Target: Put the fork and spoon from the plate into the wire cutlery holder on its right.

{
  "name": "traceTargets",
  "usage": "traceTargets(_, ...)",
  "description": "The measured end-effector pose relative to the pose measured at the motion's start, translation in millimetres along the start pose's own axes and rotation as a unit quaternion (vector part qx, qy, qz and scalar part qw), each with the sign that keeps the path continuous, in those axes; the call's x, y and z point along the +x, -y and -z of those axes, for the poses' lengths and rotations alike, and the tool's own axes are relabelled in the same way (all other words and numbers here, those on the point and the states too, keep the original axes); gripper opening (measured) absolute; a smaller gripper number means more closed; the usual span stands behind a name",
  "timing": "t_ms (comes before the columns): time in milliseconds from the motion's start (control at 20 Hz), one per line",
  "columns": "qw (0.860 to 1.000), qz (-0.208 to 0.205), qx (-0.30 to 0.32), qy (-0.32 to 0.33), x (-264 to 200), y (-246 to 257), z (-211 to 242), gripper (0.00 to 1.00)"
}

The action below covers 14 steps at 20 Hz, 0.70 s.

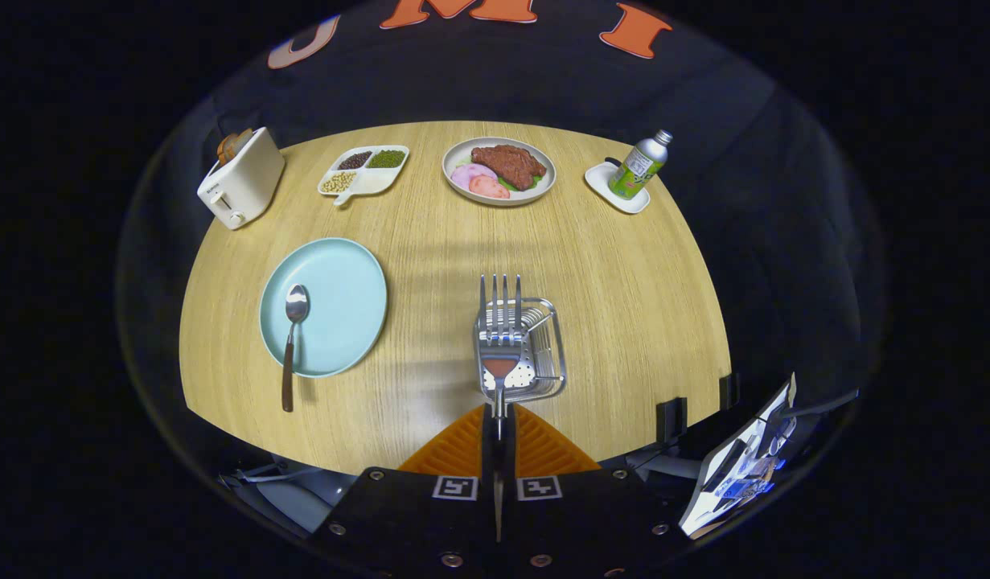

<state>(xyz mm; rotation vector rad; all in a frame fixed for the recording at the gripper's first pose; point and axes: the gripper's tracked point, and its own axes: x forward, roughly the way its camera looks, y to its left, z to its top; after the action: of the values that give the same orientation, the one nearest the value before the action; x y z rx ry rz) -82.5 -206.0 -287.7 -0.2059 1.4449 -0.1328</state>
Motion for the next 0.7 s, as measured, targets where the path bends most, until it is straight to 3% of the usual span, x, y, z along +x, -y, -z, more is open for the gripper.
traceTargets(350, 0.997, 0.01, -0.028, -0.072, 30, 29, 24, 0.04)
traceTargets(700, 0.985, -0.002, -0.071, -0.155, 50, 25, 34, 0.04)
